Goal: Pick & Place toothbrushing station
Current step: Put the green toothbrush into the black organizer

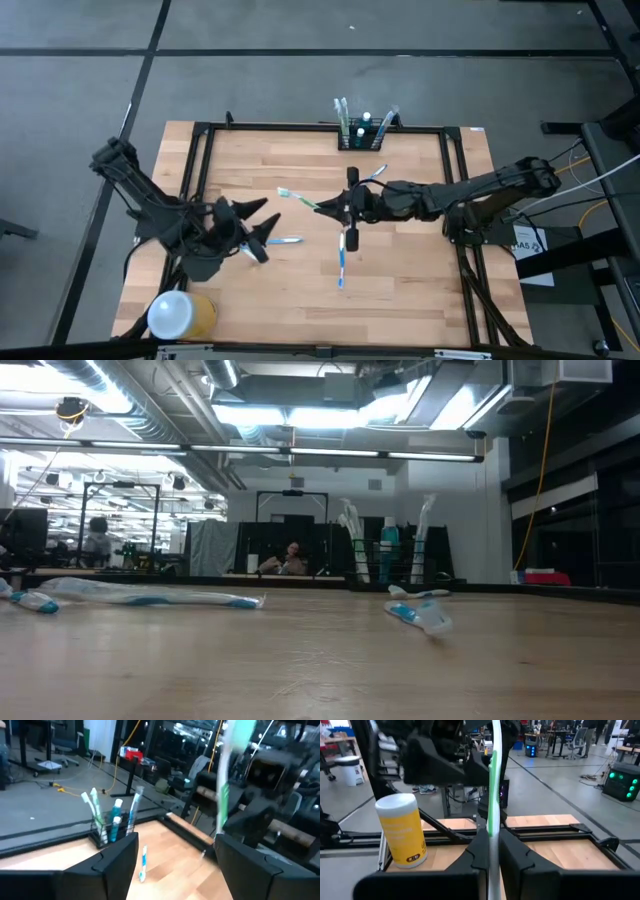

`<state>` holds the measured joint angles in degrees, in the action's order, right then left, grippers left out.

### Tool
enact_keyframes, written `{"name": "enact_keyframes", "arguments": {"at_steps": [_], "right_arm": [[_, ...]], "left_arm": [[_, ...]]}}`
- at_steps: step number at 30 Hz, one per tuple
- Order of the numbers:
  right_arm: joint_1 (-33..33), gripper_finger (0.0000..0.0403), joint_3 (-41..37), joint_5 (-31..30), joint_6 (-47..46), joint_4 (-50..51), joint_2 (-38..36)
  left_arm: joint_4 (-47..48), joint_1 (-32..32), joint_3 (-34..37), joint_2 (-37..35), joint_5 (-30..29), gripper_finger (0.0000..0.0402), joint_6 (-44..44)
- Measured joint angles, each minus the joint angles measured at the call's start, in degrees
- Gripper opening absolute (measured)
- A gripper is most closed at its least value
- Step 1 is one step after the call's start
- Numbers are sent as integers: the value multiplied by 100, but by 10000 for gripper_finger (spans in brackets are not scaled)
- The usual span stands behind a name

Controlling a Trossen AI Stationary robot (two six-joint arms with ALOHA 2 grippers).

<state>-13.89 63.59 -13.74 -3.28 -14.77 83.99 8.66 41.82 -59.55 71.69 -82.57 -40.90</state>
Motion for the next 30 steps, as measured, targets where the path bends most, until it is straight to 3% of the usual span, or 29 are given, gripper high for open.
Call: {"name": "enact_keyframes", "arguments": {"at_steps": [2,8,11,18,21,26,30], "right_arm": [[1,21,-1,-20,53,33,2],[4,20,0,-60,75,48,2],[-9,20,0,-167,118,155,1],[-45,20,0,-220,185,238,0],[-57,20,2,-235,227,241,0],[-57,20,4,-252,244,242,0],[-58,20,4,-459,376,225,-9]], "left_arm": [[-779,-176,-1,95,97,252,632],[-3652,-842,-2,563,1298,240,3035],[-4697,-972,-7,755,1448,232,4039],[-4895,-1182,-2,808,1380,198,4133],[-4900,-1240,-2,808,1383,149,4122],[-4877,-1250,-2,808,1470,20,4126],[-4877,-1230,-2,808,1425,8,4155]]}}
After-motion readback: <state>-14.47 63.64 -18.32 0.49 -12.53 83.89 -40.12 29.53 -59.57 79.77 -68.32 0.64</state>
